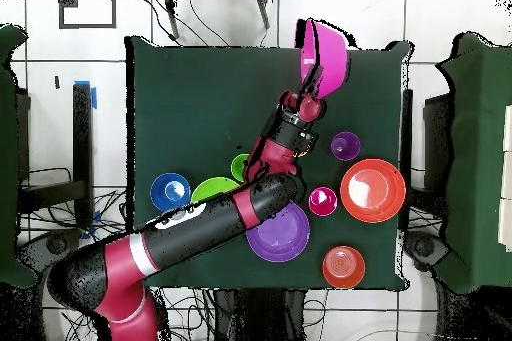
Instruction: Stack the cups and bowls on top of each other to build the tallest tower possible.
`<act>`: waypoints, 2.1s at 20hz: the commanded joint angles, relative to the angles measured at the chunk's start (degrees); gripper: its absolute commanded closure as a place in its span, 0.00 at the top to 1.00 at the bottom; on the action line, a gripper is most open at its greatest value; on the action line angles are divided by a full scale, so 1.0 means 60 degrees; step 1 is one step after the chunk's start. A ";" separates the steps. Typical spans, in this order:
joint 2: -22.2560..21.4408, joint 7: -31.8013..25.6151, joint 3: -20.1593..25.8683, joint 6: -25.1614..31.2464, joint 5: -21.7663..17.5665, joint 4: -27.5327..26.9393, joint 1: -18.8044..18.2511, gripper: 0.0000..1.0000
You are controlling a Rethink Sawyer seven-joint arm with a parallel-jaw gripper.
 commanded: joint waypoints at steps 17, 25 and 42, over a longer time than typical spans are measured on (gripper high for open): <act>0.1690 -0.0512 0.1138 -0.0744 0.2847 -0.0659 0.0229 0.00; 0.1839 -0.0526 0.1250 -0.0894 0.3172 -0.0768 0.0253 0.00; 0.1946 -0.0549 0.1564 -0.1094 0.3522 -0.1022 0.0287 0.00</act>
